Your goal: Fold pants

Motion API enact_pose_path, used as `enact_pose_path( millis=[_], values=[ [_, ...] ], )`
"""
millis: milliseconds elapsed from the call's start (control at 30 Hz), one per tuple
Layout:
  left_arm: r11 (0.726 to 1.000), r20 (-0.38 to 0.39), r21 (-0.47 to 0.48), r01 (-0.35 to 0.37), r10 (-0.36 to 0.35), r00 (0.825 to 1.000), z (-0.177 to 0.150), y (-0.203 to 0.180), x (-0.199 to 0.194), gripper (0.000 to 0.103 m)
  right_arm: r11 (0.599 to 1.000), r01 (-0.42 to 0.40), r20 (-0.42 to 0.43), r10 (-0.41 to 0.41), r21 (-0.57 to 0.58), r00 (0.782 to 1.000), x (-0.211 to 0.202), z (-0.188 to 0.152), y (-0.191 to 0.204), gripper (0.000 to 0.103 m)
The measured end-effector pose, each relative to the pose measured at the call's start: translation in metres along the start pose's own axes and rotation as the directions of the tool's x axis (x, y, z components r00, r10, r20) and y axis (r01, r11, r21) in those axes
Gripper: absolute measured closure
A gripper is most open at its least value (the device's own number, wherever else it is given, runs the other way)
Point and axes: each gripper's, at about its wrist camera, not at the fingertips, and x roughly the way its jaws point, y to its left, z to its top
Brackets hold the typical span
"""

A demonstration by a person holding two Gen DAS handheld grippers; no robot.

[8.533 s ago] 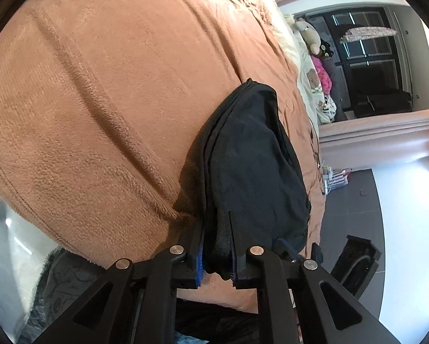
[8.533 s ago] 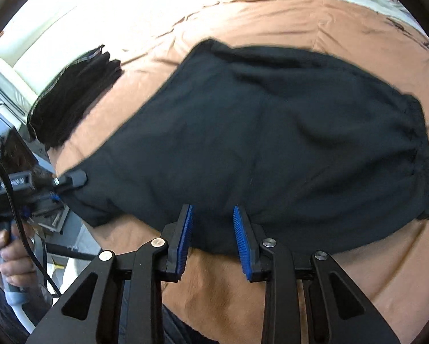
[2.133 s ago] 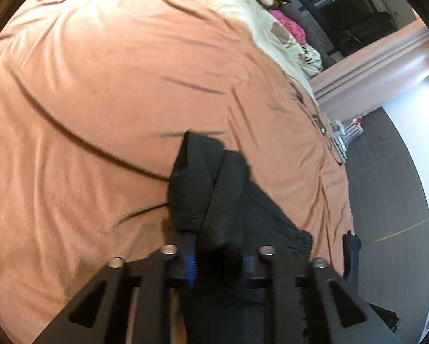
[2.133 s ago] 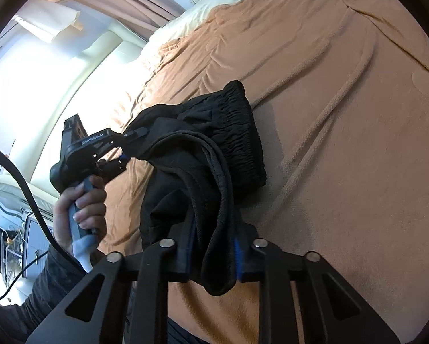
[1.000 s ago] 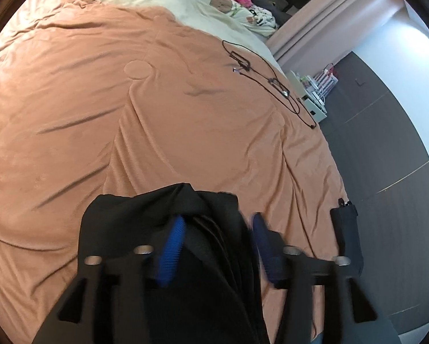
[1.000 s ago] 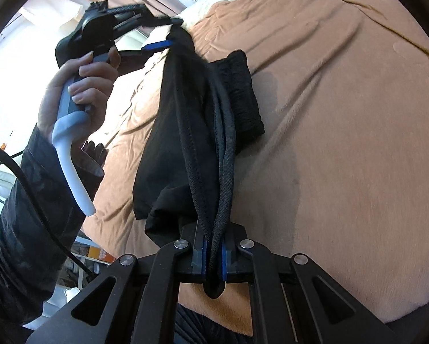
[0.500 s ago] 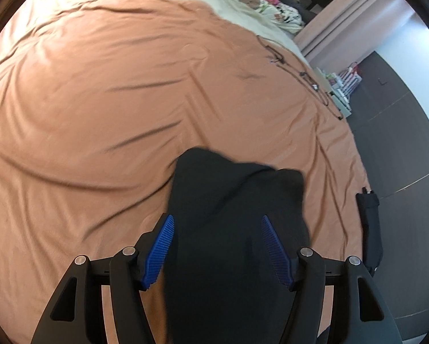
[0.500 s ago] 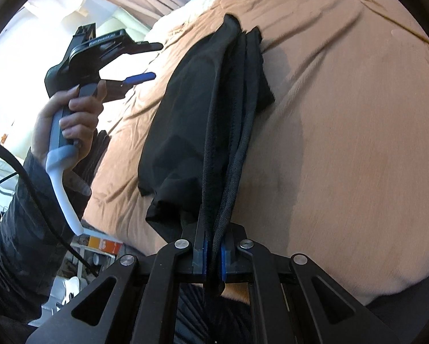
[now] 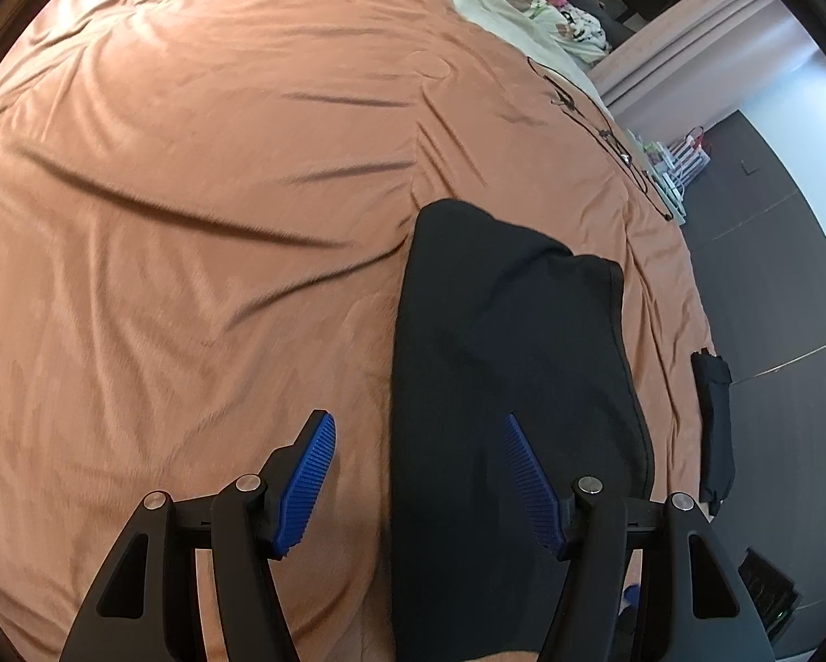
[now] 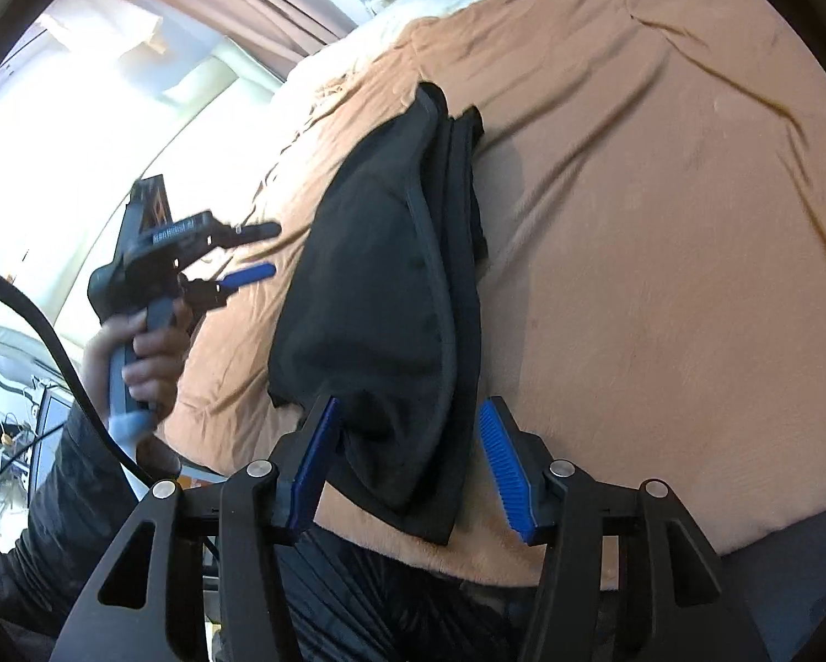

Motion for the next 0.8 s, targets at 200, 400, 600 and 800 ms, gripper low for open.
enact_pose_path(
  millis=[200,400,600,800],
  values=[
    [1.0,-0.017,-0.004,0.012,-0.012,1.0,-0.012,0.003,0.002,0.038,1.0,-0.002,0.009,0.002,-0.015,1.0,0.006,0.03,0.001,0.052],
    [0.999,-0.022,-0.019,0.034,-0.034,0.999,-0.013,0.005,0.005,0.038,0.999,-0.028,-0.022,0.027,-0.033,0.999,0.031,0.066,0.002,0.052],
    [0.998,-0.022,-0.027,0.048,-0.048,0.999,-0.008,0.005,0.01,0.038,0.996,-0.068,-0.053,0.065,-0.053,0.996,0.058,0.095,0.002,0.038],
    [0.997,-0.029,-0.042,0.061,-0.062,0.998,-0.001,0.007,0.017,0.039,0.997,-0.076,-0.073,0.074,-0.022,0.995,0.081,0.112,-0.012,0.037]
  ],
)
